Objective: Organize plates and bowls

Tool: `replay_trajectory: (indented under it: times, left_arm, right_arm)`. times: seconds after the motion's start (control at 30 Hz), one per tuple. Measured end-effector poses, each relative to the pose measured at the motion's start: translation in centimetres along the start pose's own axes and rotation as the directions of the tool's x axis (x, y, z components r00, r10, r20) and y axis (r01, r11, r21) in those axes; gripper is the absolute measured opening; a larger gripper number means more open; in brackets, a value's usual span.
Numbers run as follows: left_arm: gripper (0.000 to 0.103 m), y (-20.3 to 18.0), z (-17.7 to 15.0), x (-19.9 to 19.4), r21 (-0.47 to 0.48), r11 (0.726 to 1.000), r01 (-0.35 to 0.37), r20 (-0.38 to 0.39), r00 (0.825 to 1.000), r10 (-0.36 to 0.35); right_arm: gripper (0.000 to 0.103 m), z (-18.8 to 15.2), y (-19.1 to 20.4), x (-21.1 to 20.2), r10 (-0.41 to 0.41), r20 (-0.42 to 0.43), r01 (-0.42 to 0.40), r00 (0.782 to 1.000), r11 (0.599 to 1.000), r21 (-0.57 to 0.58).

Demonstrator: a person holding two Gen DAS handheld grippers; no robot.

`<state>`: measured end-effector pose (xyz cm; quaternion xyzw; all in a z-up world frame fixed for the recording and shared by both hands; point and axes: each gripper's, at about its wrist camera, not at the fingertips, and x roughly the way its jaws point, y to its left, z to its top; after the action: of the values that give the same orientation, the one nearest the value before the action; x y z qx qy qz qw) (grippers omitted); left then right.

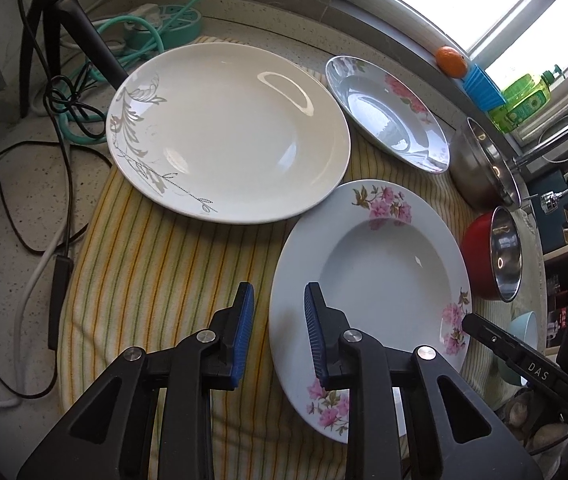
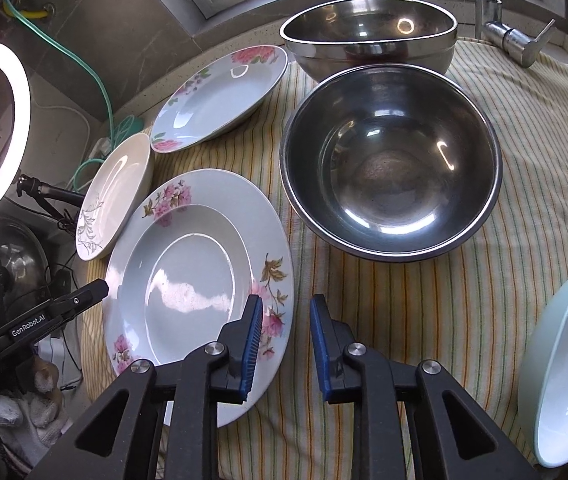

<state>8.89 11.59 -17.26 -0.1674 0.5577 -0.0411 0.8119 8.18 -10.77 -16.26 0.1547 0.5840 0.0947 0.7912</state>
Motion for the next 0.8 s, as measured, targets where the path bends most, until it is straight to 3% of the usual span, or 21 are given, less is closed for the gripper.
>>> replay_trajectory:
  times: [0.17,0.37,0.8]
  left_arm:
    - [0.014,-0.16,0.25,0.50,-0.003,1.000,0.008,-0.012,1.000,-0.008]
    - [0.014,-0.20,0.36,0.79,-0.004,1.000,0.009,-0.020,1.000,-0.009]
    - [0.014,-0.23,0.30,0.79,-0.001,1.000,0.013,-0.015,1.000,-0.013]
  right_arm:
    - [0.022,0.16,0.19,0.54,-0.002,-0.003,0.002,1.000,1.000,-0.007]
    - [0.017,0.42,-0.05,0.78,0.033,-0.013,-0.033,0.999,0.999,0.009]
    - [0.017,0.43,-0.36,0.74,0.052,-0.019,-0.051,0.998,0.998,0.025]
